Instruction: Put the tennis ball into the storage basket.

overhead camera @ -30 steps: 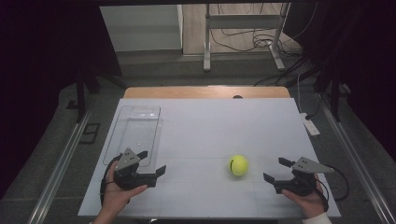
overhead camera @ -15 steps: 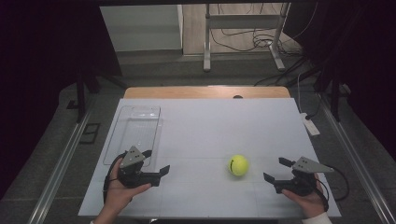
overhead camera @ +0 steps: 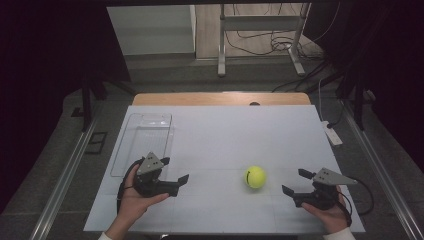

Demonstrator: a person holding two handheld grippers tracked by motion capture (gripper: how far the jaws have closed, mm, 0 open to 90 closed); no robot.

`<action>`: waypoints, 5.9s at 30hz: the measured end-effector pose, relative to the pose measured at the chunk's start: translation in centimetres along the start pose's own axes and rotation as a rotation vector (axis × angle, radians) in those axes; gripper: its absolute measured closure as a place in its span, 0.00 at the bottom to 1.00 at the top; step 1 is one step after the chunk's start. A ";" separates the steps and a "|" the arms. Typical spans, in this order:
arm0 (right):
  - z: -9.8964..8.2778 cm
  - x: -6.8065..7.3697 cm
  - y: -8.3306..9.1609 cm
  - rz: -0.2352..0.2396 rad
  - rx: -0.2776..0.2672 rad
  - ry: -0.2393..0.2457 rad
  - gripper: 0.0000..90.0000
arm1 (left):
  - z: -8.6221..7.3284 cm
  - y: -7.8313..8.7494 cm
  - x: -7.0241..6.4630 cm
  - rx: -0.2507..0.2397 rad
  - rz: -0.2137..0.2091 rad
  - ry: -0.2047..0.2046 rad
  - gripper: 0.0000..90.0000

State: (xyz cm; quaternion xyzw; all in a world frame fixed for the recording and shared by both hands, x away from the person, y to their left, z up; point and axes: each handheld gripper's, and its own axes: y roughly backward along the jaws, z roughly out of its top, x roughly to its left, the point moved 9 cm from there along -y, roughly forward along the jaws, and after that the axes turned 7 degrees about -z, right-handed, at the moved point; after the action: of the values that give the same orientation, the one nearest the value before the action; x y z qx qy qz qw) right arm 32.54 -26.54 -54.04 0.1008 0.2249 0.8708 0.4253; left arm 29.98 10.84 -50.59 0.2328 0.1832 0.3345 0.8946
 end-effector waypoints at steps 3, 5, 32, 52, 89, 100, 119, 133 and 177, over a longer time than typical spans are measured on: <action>0.0 0.0 0.0 0.000 0.001 0.004 0.13 | 0.1 -0.4 -0.3 0.009 -0.006 -0.005 0.14; 0.0 0.0 0.0 0.001 -0.001 0.003 0.13 | 0.2 -0.5 -0.3 0.013 -0.009 -0.007 0.14; -0.3 0.0 -0.2 -0.003 0.014 0.007 0.13 | 2.6 -3.1 -1.9 0.057 -0.093 -0.051 0.14; -0.5 -0.1 -0.2 -0.002 0.019 0.011 0.14 | 3.1 -5.0 -2.9 0.095 -0.132 -0.072 0.14; -0.5 -0.2 -0.4 -0.002 0.026 0.013 0.14 | 5.0 -7.6 -5.3 0.105 -0.204 -0.107 0.14; -0.6 -0.2 -0.5 -0.001 0.029 0.009 0.14 | 5.5 -8.8 -6.5 0.114 -0.235 -0.121 0.13; -0.7 -0.3 -0.5 -0.001 0.032 0.016 0.14 | 5.9 -10.4 -7.9 0.137 -0.275 -0.145 0.13; -0.7 -0.3 -0.5 -0.001 0.032 0.015 0.14 | 6.1 -12.0 -8.9 0.153 -0.301 -0.142 0.13; -0.6 -0.4 -0.3 -0.002 0.026 0.008 0.14 | 6.3 -17.3 -10.6 0.256 -0.352 -0.161 0.12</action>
State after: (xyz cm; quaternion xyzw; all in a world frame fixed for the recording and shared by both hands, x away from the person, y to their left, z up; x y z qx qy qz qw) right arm 32.75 -26.84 -54.66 0.1028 0.2380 0.8678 0.4239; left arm 34.34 -9.79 -52.89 0.3350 0.1897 0.1277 0.9140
